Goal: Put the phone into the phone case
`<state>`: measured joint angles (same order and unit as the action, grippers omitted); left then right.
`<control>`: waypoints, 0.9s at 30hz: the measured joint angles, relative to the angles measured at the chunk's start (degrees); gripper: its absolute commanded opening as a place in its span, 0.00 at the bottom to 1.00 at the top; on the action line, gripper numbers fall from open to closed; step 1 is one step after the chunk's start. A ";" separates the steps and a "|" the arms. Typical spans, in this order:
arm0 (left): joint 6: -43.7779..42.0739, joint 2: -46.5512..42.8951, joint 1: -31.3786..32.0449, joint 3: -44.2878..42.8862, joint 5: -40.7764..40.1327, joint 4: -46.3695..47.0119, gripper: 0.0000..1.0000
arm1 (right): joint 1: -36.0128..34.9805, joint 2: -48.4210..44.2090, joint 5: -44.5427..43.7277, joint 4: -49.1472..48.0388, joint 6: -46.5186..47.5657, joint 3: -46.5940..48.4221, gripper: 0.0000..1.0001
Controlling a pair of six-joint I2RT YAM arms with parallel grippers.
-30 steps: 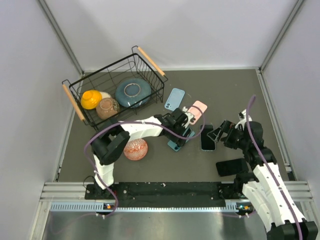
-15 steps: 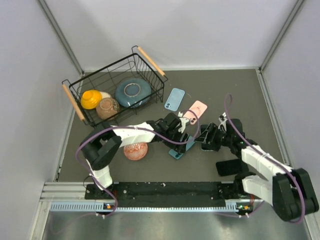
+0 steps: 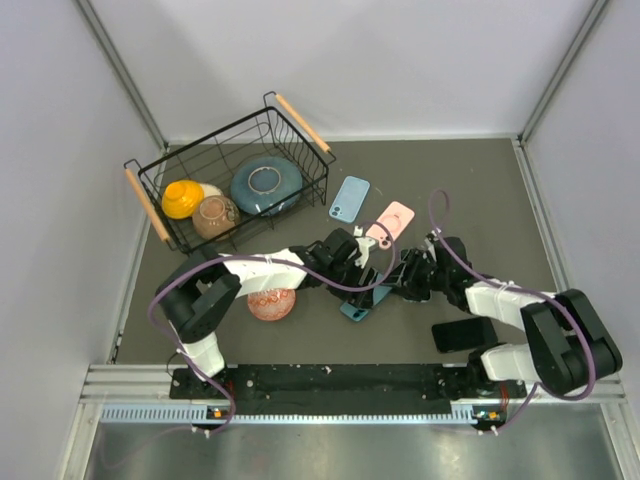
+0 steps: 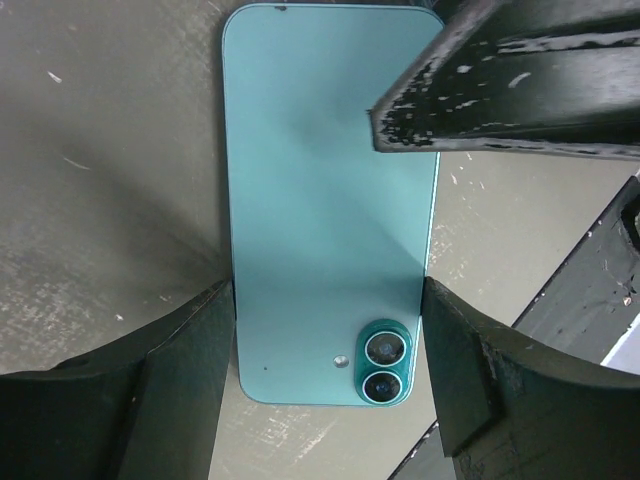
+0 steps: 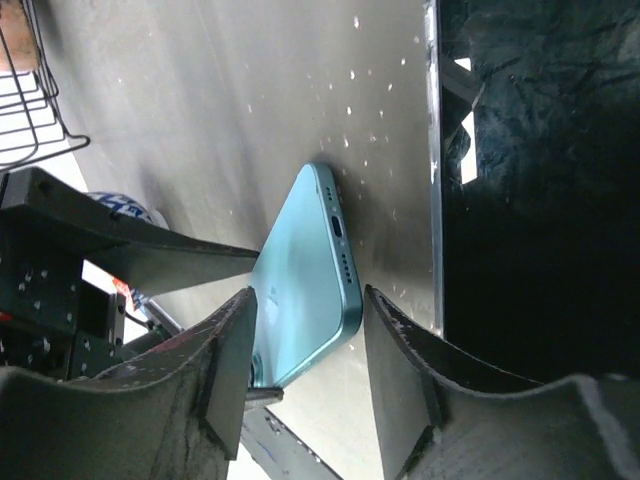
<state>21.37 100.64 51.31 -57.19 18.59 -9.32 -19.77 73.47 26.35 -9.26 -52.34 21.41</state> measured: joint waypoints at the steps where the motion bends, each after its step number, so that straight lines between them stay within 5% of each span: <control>1: 0.17 0.00 0.00 0.02 0.07 0.15 0.52 | -0.22 0.72 -0.20 -0.55 -0.46 0.00 0.40; 7: 1.66 -0.11 -0.50 0.61 1.29 1.29 0.56 | -0.39 4.46 -0.17 -4.98 -2.54 0.00 0.00; 18: 4.20 -3.26 -3.65 -1.57 2.95 -6.32 0.85 | -1.09 4.90 6.14 -6.93 2.93 4.57 0.00; 27: 4.15 -23.61 -10.21 -11.96 -2.25 -20.81 0.93 | -1.07 -2.47 4.59 9.38 22.75 20.94 0.00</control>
<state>25.52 77.03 41.10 -69.14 16.34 -30.13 -20.84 71.00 30.94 0.12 -29.58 42.35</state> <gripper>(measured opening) 0.932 0.044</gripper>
